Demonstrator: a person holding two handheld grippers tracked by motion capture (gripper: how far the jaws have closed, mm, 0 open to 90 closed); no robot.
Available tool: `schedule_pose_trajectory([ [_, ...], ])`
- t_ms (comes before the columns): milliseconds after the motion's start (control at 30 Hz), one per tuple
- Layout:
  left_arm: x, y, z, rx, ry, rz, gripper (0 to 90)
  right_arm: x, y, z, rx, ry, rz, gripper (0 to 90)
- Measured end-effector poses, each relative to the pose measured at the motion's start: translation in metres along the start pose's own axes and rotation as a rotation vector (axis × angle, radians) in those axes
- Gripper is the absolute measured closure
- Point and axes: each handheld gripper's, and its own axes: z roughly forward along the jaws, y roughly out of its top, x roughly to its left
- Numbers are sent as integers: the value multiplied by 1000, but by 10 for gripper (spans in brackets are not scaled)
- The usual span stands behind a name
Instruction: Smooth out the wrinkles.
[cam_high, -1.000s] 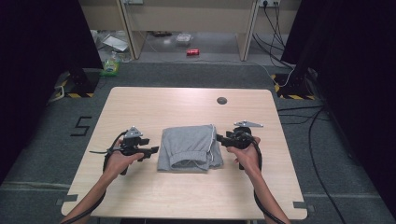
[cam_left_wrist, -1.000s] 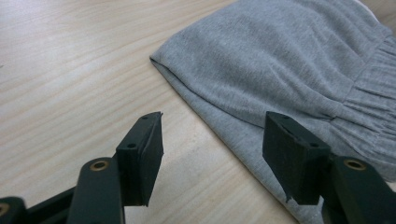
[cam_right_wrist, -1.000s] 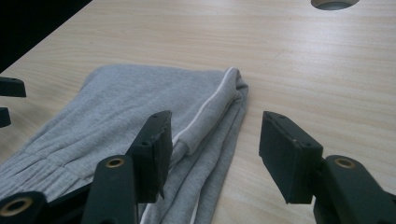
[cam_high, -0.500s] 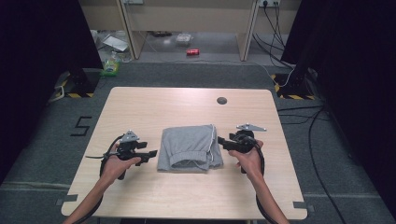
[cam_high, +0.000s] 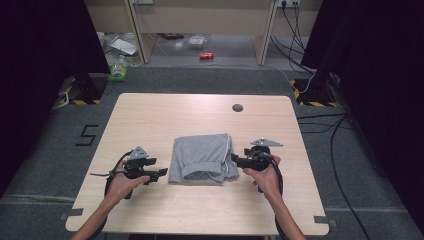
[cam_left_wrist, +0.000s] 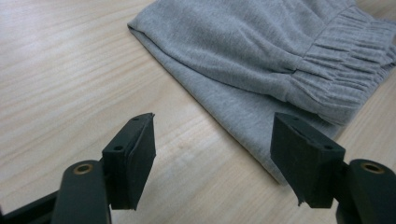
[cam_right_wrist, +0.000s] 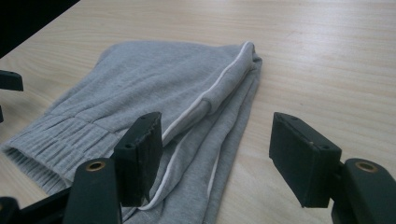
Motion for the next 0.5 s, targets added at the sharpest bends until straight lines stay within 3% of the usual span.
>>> schedule_pose_trajectory([
  [200, -9, -8, -1, -2, -6, 21, 284, 5, -2, -3, -3, 6, -16, 349],
  [500, -10, -33, -20, 3, -3, 20, 271, 8, -21, -18, 8, -1, -22, 343],
])
